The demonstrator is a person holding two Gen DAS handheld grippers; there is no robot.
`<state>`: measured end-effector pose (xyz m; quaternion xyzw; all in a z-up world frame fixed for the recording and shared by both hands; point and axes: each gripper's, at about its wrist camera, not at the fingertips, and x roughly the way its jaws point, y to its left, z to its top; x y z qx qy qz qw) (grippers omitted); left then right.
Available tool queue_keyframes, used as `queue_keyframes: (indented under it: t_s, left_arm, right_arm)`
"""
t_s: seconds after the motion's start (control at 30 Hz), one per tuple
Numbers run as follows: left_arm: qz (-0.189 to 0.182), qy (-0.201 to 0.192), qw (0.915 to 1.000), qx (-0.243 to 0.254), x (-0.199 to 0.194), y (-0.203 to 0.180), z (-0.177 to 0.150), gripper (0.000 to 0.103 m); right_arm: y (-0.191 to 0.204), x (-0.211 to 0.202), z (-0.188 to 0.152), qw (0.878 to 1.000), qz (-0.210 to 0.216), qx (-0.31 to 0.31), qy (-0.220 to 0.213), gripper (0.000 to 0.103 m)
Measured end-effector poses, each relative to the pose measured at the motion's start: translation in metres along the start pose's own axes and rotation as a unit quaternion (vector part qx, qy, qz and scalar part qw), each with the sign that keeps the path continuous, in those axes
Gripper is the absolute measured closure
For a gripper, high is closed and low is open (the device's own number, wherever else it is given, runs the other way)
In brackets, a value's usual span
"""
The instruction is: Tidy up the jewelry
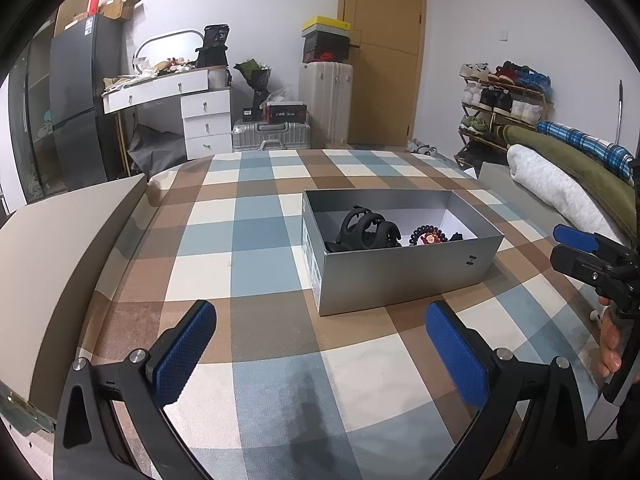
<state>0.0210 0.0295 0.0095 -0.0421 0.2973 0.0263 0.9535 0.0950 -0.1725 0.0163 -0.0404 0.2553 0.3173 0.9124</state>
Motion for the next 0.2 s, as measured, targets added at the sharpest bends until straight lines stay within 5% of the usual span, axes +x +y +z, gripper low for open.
queue_keyframes:
  t_s: [0.2]
  left_arm:
    - [-0.004,-0.002,1.0,0.004,-0.0013,-0.003,-0.0001,0.001]
  right_arm:
    - [-0.0015,-0.0014,-0.0005,1.0,0.001,0.002,-0.003,0.0]
